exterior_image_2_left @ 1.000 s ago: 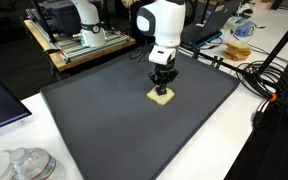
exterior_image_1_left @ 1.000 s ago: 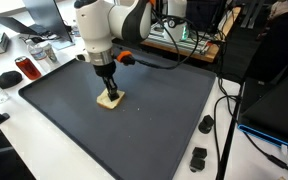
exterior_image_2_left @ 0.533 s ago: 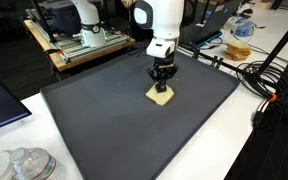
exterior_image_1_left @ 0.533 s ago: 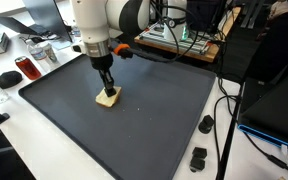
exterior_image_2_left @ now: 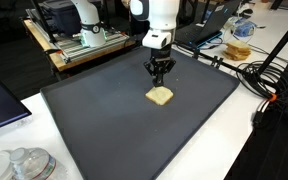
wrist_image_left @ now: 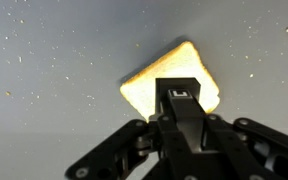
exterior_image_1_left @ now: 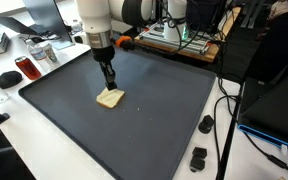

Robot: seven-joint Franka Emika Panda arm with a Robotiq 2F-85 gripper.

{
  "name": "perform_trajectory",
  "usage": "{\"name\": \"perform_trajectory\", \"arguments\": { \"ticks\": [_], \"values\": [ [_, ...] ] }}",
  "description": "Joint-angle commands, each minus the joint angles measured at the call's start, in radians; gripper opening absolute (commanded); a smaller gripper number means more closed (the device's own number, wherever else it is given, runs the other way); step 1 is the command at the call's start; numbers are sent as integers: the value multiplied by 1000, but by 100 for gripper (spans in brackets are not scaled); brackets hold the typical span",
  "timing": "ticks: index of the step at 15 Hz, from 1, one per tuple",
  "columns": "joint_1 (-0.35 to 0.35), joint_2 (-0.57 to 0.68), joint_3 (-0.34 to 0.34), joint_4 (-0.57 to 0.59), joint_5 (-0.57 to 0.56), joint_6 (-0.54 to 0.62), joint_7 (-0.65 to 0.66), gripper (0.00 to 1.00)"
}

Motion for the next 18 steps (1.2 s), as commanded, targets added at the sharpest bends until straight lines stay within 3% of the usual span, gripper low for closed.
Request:
{"name": "perform_trajectory", "arguments": {
  "ticks": [1, 4, 8, 12, 18],
  "values": [
    [90, -72, -55, -83, -117, 59, 149, 5],
    [170, -84, -106, -88, -250, 59, 291, 5],
    [233, -94, -121, -73, -398, 31, 444, 5],
    [259, -78, -102, -46, -519, -22, 548, 5],
    [253, -53, -46, -19, -611, -82, 585, 5]
  ]
}}
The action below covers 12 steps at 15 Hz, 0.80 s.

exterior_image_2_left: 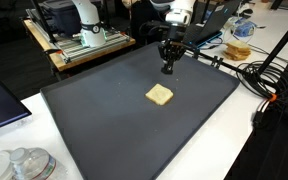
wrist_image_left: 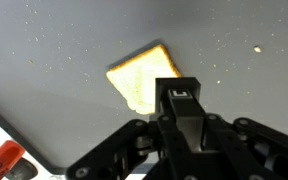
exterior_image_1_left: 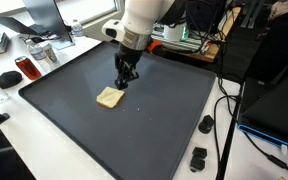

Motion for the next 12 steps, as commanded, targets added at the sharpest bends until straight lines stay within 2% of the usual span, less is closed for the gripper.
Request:
{"name": "perform_trajectory", "arguments": {
  "ticks": [1, 5, 12],
  "values": [
    [-4, 19, 30, 26, -69, -34, 37, 5],
    [-3, 60, 57, 64, -105, -68, 33, 5],
    [-49, 147, 120, 215, -24, -212, -84, 5]
  ]
}}
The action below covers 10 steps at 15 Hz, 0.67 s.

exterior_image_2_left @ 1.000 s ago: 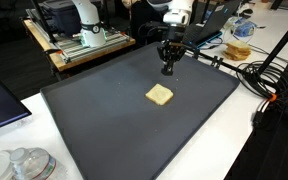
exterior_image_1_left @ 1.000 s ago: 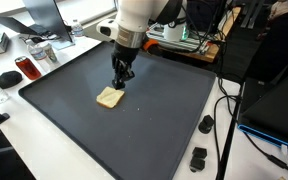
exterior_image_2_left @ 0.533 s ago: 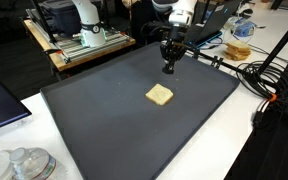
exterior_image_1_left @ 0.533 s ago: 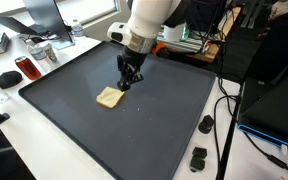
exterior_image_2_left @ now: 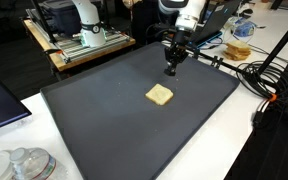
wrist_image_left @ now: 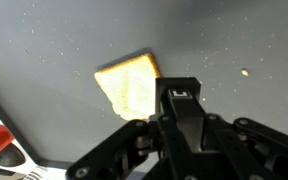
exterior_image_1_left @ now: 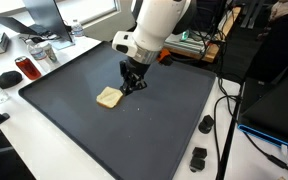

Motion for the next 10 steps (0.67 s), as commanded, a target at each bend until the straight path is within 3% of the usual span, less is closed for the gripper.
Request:
{"name": "perform_trajectory", "arguments": {
  "ticks": [1, 10],
  "values": [
    [-48, 68, 43, 134, 52, -106, -88, 5],
    [-138, 247, 74, 468, 294, -273, -341, 5]
  ]
}}
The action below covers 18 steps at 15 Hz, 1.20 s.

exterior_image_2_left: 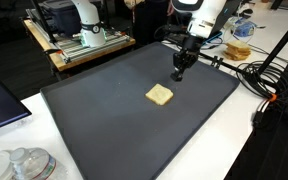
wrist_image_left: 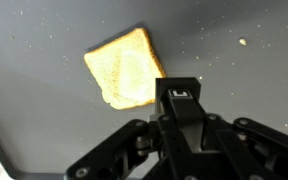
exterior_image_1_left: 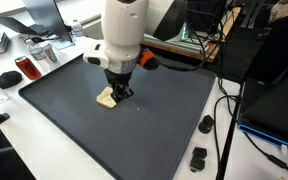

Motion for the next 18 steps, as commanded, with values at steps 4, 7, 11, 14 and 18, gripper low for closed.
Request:
{"name": "perform_trajectory", "arguments": {
  "ticks": [4, 7, 11, 14, 18],
  "values": [
    [-71, 168, 19, 296, 173, -144, -172, 5],
    [-110, 221, 22, 388, 242, -187, -243, 5],
    [-169, 278, 30, 490, 325, -241, -326, 5],
    [-218, 314, 38, 555, 382, -282, -368, 5],
    [-284, 354, 51, 632, 453, -333, -410, 5]
  ]
}}
